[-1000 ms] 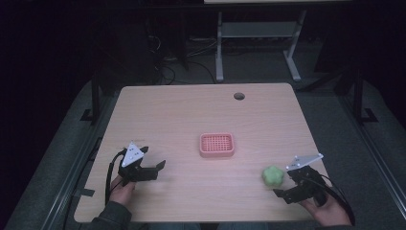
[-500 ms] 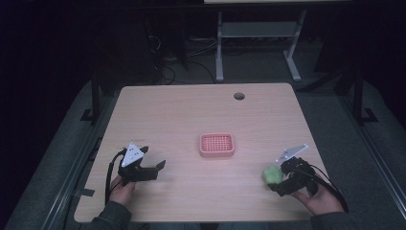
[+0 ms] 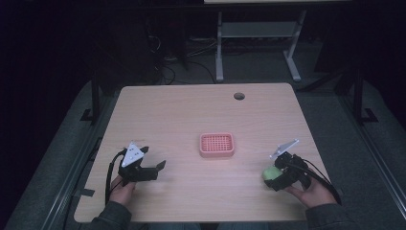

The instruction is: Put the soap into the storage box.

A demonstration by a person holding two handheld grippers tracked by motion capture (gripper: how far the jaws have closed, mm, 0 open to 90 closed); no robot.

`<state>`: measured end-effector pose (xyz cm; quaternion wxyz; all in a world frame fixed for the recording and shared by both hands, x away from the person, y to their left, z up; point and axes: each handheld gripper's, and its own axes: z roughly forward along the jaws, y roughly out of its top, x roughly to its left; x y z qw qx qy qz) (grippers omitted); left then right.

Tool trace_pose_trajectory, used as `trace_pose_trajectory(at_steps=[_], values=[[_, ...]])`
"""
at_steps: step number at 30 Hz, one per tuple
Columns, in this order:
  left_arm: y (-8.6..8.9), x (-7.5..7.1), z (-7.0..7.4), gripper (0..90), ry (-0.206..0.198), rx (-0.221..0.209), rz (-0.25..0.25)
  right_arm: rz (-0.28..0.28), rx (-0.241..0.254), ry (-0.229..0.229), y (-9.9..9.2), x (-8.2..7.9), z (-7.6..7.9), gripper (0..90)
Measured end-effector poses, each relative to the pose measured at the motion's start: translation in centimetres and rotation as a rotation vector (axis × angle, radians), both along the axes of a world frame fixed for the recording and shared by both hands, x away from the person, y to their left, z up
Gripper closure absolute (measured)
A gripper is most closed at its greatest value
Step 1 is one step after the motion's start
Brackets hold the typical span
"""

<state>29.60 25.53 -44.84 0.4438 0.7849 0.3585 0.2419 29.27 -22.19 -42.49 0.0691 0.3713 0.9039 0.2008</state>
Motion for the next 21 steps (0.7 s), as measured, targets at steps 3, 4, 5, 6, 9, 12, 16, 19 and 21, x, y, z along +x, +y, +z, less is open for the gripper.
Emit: trace_pose_trajectory(at_steps=[3, 4, 5, 6, 9, 12, 16, 19, 21], values=[[0.0, 0.0, 0.0, 14.4, -0.002, 0.003, -0.002, -0.003, -0.004, 0.016, 0.1, 0.3, -0.2, 14.9], [0.0, 0.0, 0.0, 14.3, -0.003, 0.004, -0.003, 0.001, -0.007, 0.012, 0.1, 0.4, -0.3, 14.9], [0.0, 0.0, 0.0, 14.3, -0.002, 0.005, -0.003, -0.003, -0.004, 0.016, 0.1, 0.5, -0.3, 14.9], [0.0, 0.0, 0.0, 14.3, 0.0, 0.001, -0.002, -0.007, 0.0, 0.02, 0.2, 0.5, -0.4, 14.9], [0.0, 0.0, 0.0, 14.3, 0.0, 0.0, -0.002, -0.007, -0.003, 0.026, 0.3, 0.7, -0.6, 14.8], [0.0, 0.0, 0.0, 14.3, -0.002, 0.005, -0.003, 0.001, -0.018, 0.038, 0.5, 0.8, -0.8, 14.9], [0.0, 0.0, 0.1, 14.3, -0.002, 0.004, -0.003, 0.004, -0.048, 0.048, 0.7, 1.1, -1.2, 14.9], [0.0, 0.0, 0.0, 14.4, -0.001, 0.0, -0.002, 0.005, -0.056, 0.054, 0.8, 1.2, -1.4, 14.8], [0.0, 0.0, 0.1, 14.3, -0.001, 0.001, -0.003, 0.005, -0.052, 0.056, 0.9, 1.3, -1.5, 14.9]])
